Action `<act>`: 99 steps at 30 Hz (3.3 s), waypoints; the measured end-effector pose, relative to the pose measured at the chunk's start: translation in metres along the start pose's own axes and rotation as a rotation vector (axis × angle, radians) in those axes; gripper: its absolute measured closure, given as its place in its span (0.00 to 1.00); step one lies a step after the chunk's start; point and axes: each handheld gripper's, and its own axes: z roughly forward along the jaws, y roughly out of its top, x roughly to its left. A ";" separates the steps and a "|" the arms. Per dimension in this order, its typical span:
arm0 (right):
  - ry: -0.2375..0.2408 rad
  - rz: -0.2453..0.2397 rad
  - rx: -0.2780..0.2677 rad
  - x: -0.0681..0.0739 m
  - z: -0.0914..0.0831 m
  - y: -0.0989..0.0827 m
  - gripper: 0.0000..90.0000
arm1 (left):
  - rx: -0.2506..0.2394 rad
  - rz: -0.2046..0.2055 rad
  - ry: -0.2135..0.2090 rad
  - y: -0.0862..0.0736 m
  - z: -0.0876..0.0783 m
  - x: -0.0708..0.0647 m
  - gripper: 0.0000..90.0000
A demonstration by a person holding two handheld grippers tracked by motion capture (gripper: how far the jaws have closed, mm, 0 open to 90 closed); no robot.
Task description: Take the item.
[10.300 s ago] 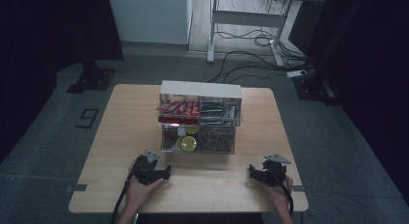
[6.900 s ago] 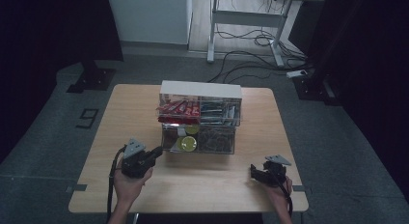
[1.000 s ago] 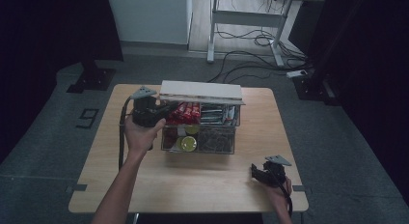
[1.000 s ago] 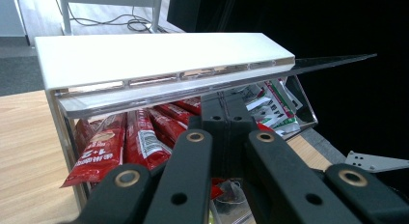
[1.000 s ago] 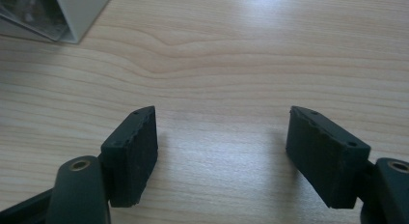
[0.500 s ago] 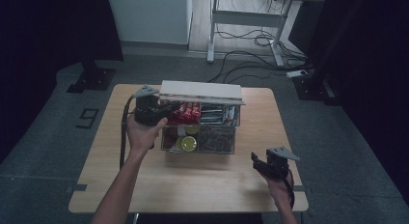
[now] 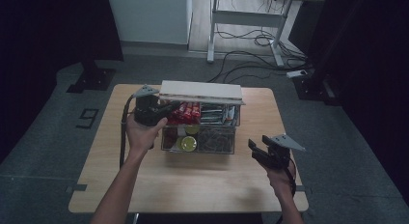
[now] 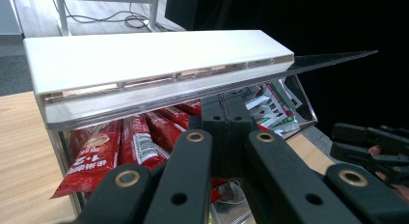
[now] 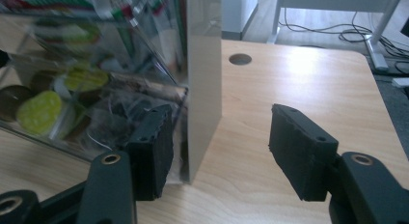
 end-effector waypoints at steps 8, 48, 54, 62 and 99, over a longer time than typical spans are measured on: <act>0.039 -0.009 -0.017 0.008 -0.001 0.019 0.47 | -0.001 -0.001 0.000 0.000 0.000 -0.001 1.00; 0.114 -0.034 -0.050 0.039 0.015 0.066 0.53 | 0.004 -0.002 -0.005 0.001 0.001 -0.001 1.00; 0.116 -0.032 -0.048 0.041 0.018 0.068 0.54 | 0.003 -0.002 -0.005 0.001 0.002 -0.002 1.00; 0.124 -0.036 -0.052 0.044 0.021 0.070 0.55 | 0.003 0.000 -0.006 0.001 0.002 -0.002 1.00; 0.132 -0.068 -0.038 0.062 0.046 0.076 0.58 | 0.002 -0.004 -0.012 0.001 0.002 -0.003 1.00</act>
